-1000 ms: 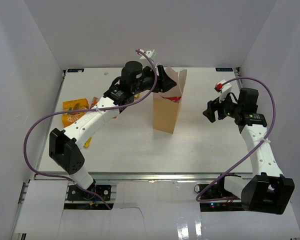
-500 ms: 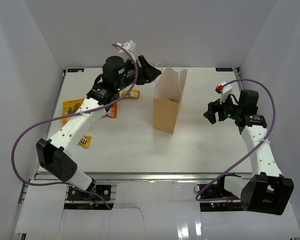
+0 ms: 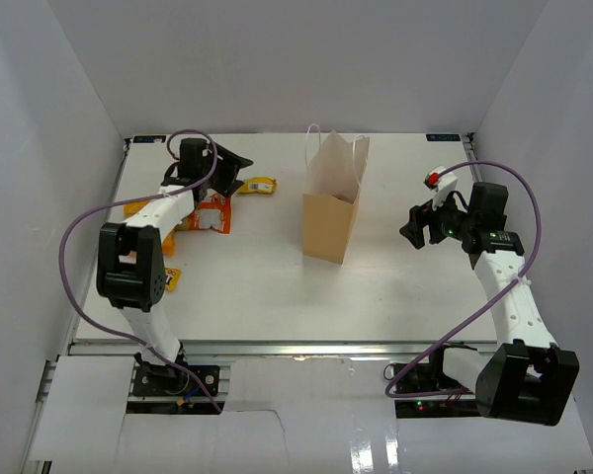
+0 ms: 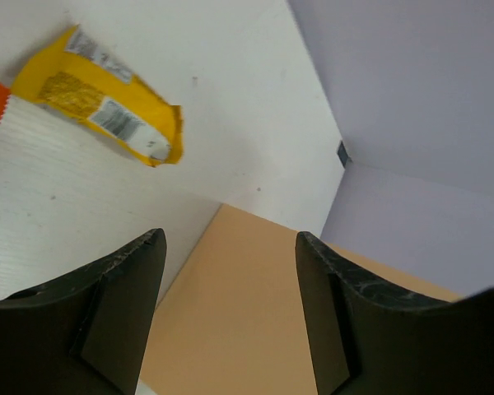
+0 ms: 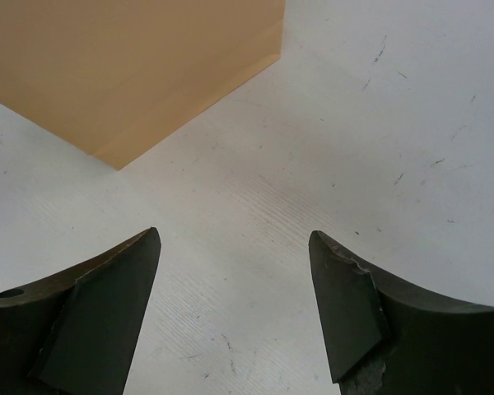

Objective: Place the snacks into the paper bag

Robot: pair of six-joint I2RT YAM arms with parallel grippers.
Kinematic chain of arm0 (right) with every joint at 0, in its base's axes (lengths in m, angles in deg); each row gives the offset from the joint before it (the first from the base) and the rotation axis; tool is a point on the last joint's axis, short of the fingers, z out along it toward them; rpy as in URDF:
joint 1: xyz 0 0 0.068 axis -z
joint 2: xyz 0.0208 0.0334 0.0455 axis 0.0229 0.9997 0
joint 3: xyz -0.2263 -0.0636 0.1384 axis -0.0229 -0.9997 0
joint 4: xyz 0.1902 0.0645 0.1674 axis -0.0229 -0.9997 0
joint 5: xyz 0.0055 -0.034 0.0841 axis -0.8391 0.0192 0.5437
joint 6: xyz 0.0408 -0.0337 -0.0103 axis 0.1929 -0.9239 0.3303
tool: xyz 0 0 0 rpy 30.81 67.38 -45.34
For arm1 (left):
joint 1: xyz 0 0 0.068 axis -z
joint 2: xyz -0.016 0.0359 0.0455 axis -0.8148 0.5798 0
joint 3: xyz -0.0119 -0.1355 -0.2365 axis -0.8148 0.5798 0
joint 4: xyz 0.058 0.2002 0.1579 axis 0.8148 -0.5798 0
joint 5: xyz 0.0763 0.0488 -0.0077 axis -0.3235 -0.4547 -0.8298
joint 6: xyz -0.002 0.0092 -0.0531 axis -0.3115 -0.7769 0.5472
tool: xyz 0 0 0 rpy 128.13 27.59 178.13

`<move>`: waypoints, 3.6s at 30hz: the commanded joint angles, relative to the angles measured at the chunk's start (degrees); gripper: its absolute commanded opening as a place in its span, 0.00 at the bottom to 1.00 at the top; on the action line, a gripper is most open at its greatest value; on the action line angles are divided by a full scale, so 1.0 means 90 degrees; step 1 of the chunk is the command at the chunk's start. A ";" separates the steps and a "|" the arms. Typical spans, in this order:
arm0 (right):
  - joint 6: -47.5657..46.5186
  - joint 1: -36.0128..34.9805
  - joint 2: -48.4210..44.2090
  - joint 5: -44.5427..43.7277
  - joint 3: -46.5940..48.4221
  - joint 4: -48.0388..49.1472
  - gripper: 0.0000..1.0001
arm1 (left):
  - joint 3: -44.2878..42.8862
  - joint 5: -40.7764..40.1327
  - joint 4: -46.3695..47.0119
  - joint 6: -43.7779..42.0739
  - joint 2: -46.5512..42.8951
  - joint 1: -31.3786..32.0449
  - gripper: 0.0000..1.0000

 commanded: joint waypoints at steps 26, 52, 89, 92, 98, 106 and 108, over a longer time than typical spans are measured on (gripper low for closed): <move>0.0414 0.0097 0.0046 0.0170 0.0121 0.0423 0.78 | -0.2879 -0.1043 -0.2096 0.2390 0.3373 0.0184 0.63; 0.0365 0.0107 0.0085 0.0170 0.0229 0.0384 0.79 | -0.0497 0.0890 0.0969 -0.0763 -0.0744 0.0233 0.21; -0.0365 0.0107 -0.0178 0.1193 0.0784 -0.0327 0.78 | -0.4120 -0.0809 -0.1686 -0.4934 0.0063 0.3368 0.50; -0.1186 0.0039 -0.0344 0.2248 0.1087 -0.0865 0.78 | -0.4159 -0.0906 -0.1706 -0.4934 0.0004 0.3378 0.62; -0.2726 -0.0945 -0.0482 0.2875 0.1508 -0.2104 0.81 | -0.4014 -0.1003 -0.1862 -0.5265 -0.0541 0.3378 0.80; -0.3639 -0.3953 -0.0199 0.1539 0.1450 -0.2400 0.81 | -0.1925 -0.2974 -0.2574 -0.5237 -0.2660 0.3368 0.87; -0.3619 -0.4509 0.0073 0.1089 0.1527 -0.2146 0.81 | -0.1360 -0.3706 -0.2982 -0.4859 -0.3353 0.3349 0.88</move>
